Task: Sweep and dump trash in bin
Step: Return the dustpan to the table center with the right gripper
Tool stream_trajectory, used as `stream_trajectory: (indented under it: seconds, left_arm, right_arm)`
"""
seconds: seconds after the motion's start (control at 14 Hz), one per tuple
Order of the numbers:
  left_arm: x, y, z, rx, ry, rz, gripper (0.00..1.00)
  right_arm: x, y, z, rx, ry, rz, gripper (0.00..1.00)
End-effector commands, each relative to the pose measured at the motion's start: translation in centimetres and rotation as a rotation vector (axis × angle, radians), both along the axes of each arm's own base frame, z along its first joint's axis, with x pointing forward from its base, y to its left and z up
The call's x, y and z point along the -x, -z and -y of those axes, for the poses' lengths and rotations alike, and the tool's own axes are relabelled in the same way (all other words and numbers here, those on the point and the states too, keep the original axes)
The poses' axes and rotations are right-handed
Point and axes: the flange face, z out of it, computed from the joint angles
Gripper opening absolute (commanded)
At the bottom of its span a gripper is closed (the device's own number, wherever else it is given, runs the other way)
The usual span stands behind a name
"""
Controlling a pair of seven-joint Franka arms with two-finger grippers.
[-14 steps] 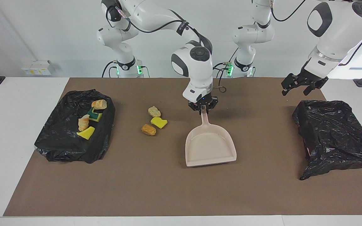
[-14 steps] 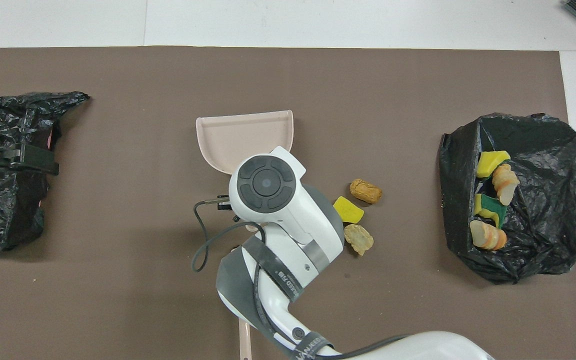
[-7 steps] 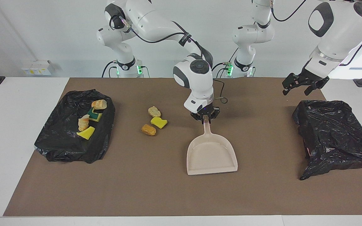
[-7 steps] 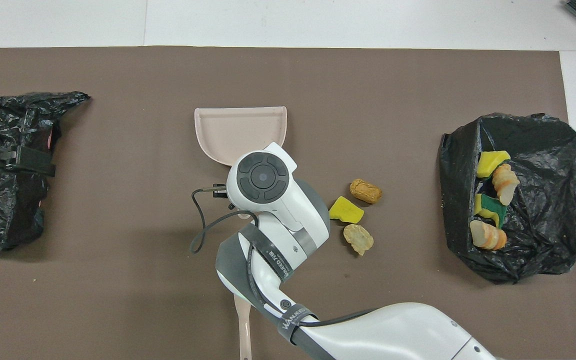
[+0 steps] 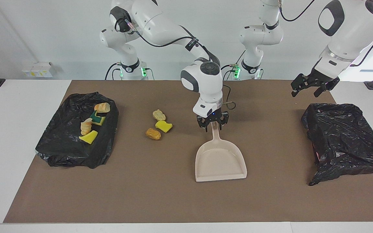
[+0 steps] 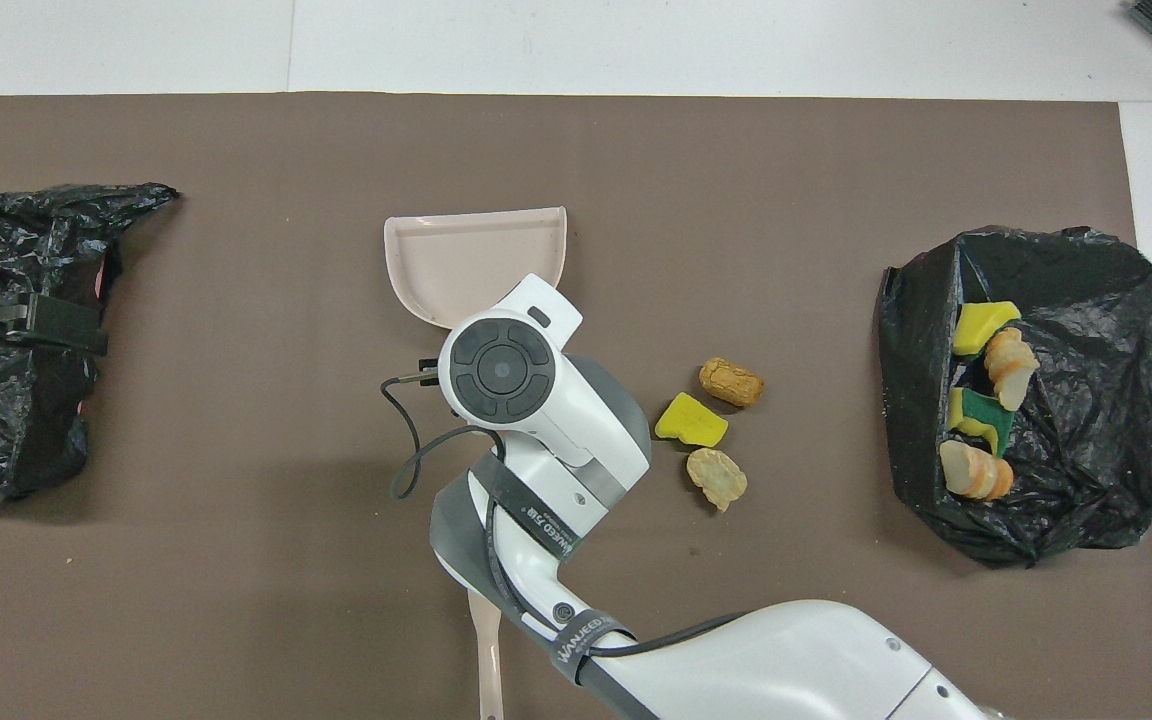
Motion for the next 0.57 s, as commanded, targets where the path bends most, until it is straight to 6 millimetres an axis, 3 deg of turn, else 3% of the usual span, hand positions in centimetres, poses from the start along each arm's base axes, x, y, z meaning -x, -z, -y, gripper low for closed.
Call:
stream_trajectory:
  seconds: [0.0, 0.21, 0.43, 0.5]
  left_arm:
    - [0.7, -1.2, -0.2, -0.019, 0.015, -0.001, 1.00]
    - [1.5, -2.0, 0.3, -0.027, 0.084, 0.006, 1.00]
    - [2.4, -2.6, 1.6, -0.054, 0.119, 0.014, 1.00]
    - [2.6, -2.5, 1.7, -0.055, 0.123, 0.017, 1.00]
  right_arm:
    - [1.2, -3.5, 0.9, 0.004, -0.016, 0.007, 1.00]
    - [3.2, -7.8, 2.7, -0.008, -0.016, -0.118, 1.00]
    - [8.2, -11.8, 4.1, 0.041, -0.089, -0.196, 1.00]
    - [10.3, -12.2, 3.7, 0.025, -0.099, -0.227, 1.00]
